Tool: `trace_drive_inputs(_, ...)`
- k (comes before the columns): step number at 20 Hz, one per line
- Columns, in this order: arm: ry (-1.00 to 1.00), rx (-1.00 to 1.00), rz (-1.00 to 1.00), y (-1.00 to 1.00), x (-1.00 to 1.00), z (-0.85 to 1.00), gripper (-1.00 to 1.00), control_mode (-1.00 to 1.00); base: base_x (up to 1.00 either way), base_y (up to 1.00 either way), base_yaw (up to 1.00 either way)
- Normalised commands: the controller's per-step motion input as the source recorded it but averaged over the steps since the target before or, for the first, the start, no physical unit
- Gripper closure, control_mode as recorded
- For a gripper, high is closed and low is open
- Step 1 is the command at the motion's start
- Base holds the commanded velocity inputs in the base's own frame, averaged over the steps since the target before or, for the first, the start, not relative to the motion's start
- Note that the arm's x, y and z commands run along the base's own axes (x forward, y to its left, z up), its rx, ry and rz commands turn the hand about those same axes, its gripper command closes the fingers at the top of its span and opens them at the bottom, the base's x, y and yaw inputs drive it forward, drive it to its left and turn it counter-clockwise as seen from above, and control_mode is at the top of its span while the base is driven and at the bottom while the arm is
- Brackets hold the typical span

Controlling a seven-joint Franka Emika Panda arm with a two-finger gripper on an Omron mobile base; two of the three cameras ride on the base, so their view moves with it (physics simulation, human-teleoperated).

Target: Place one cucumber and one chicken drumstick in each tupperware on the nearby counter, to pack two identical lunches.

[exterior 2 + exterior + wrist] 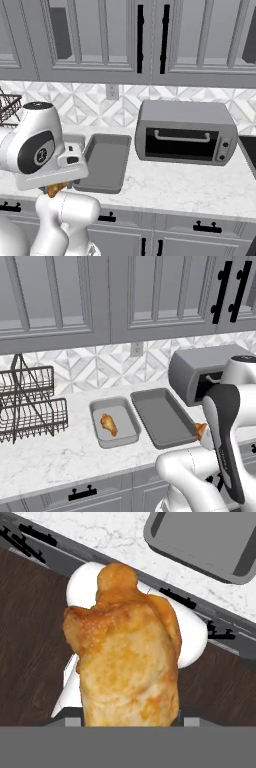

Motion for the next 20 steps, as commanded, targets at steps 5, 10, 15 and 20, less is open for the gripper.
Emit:
trace_drive_inputs(5,0.00,0.00,0.01,0.05,0.49,-0.02,1.00,-1.00,0.00,0.00,0.00)
trace_drive_inputs(10,0.00,0.00,0.08,0.18,1.00,-0.03,1.00,-1.00,0.00,0.00,0.00)
trace_drive_inputs(15,0.11,0.00,-0.02,0.00,1.00,-0.19,1.00,-1.00,0.00,0.00,0.00)
trace_drive_inputs(20,0.21,0.00,-0.07,0.02,1.00,-0.65,1.00,-1.00,0.00,0.00,0.00)
